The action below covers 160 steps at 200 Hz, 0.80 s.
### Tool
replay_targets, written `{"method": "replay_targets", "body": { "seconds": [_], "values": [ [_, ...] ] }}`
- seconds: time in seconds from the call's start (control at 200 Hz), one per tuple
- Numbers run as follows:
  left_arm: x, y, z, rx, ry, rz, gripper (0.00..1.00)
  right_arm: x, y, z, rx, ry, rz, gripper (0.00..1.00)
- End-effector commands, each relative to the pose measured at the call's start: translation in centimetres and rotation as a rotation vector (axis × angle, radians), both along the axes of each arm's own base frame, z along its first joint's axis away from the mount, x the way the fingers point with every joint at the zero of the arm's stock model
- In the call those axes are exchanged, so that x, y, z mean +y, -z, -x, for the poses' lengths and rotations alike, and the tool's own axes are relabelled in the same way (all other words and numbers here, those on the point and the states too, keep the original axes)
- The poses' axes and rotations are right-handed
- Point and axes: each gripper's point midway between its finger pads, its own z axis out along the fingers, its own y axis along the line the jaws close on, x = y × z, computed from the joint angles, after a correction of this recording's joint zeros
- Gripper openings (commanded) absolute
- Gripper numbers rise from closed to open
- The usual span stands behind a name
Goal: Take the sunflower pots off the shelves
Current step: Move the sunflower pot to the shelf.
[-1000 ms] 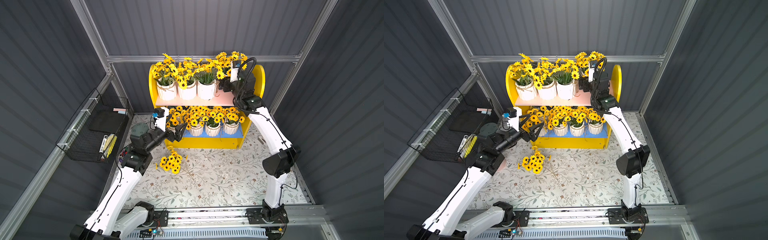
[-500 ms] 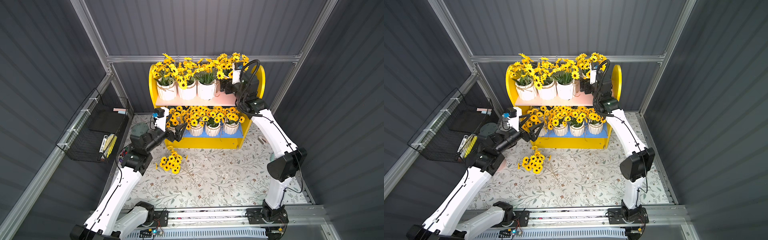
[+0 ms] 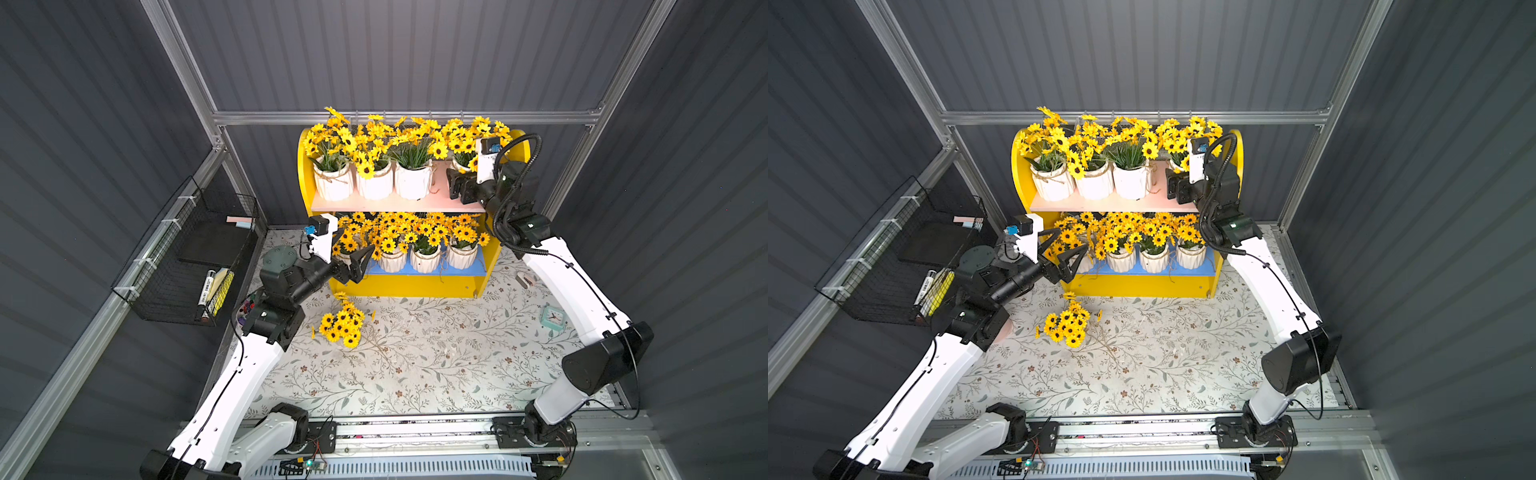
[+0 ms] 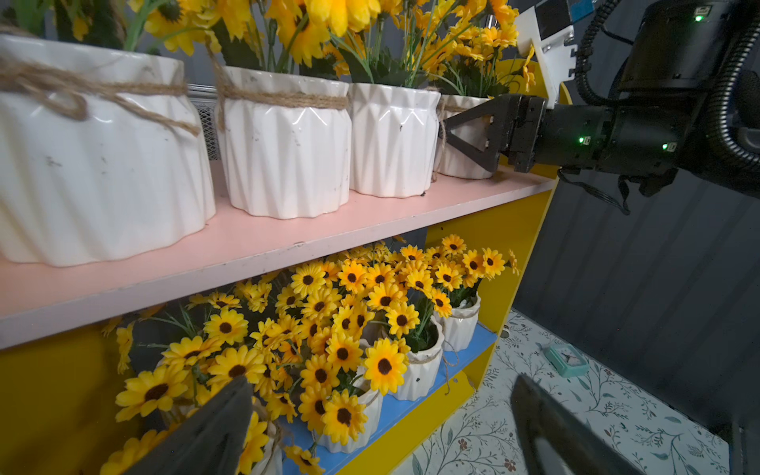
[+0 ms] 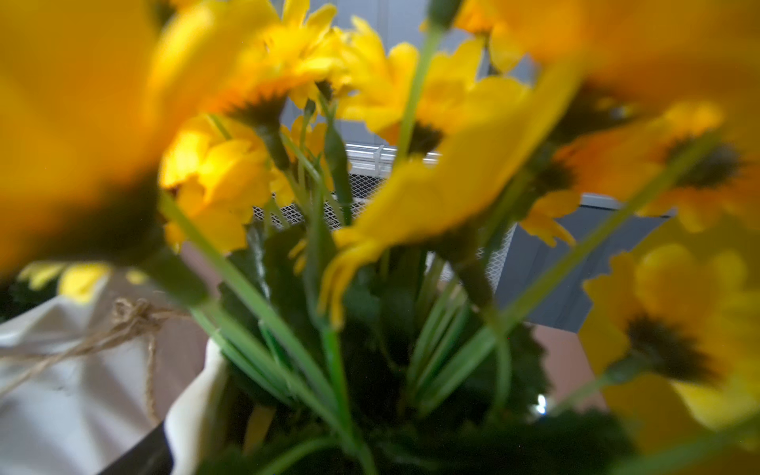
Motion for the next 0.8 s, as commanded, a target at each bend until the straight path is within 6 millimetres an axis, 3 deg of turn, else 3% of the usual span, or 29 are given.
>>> {"method": "replay_targets", "body": {
  "seconds": [0.0, 0.795],
  "values": [
    [0.3, -0.6, 0.2, -0.030, -0.008, 0.010, 0.99, -0.4, -0.7, 0.2, -0.027, 0.013, -0.006, 0.99],
    [0.5, -0.2, 0.1, -0.028, -0.016, -0.003, 1.00, -0.7, -0.5, -2.2, -0.055, 0.056, -0.017, 0.99]
  ]
}}
